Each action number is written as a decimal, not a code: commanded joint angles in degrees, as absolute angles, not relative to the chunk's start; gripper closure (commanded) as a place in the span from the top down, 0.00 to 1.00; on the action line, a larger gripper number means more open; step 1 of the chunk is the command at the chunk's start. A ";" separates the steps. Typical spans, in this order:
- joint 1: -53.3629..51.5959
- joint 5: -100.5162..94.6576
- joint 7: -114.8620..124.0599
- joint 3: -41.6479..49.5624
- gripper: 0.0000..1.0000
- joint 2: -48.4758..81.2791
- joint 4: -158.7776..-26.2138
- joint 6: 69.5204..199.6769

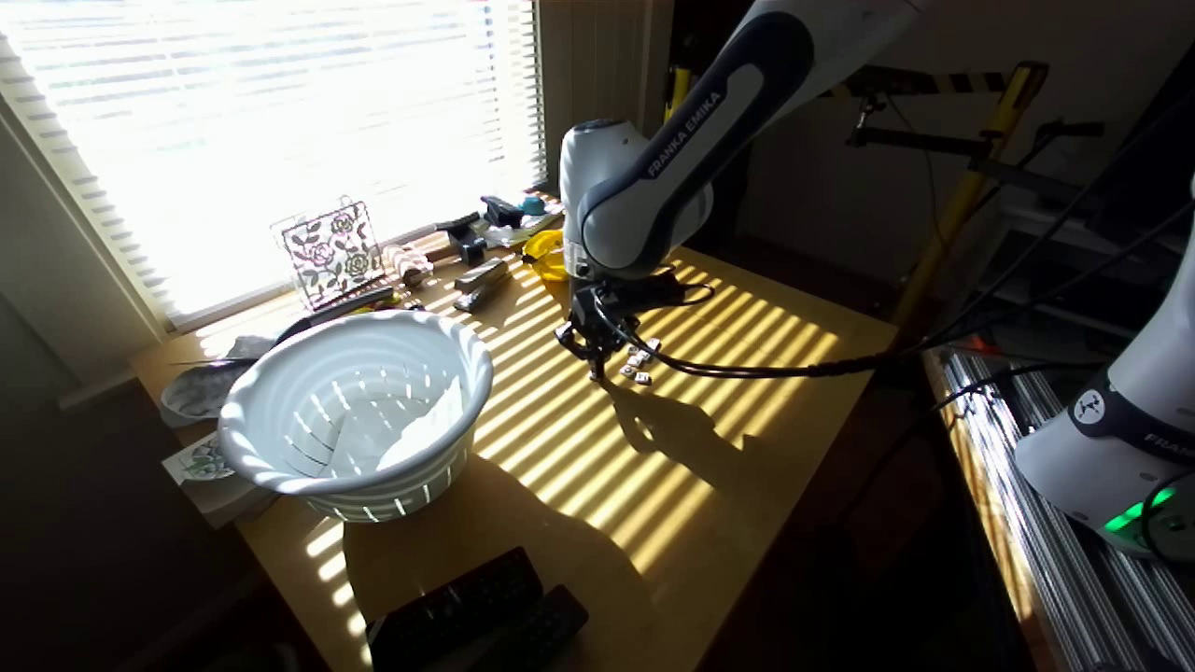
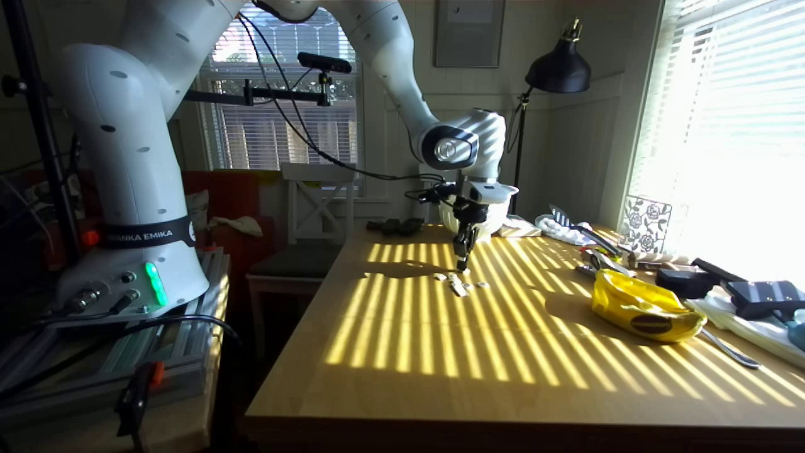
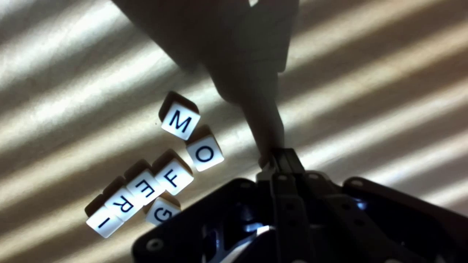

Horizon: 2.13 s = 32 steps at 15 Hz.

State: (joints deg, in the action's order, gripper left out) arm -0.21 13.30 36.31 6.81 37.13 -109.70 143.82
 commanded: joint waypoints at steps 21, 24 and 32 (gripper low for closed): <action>-1.28 8.04 34.11 10.24 0.00 32.93 -115.75 139.56; -1.12 8.08 33.99 9.99 0.00 33.39 -115.48 139.50; -1.06 8.52 34.65 9.92 0.00 34.59 -114.15 139.52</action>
State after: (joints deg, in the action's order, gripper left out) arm -0.53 9.16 34.03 9.46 34.11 -114.75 140.43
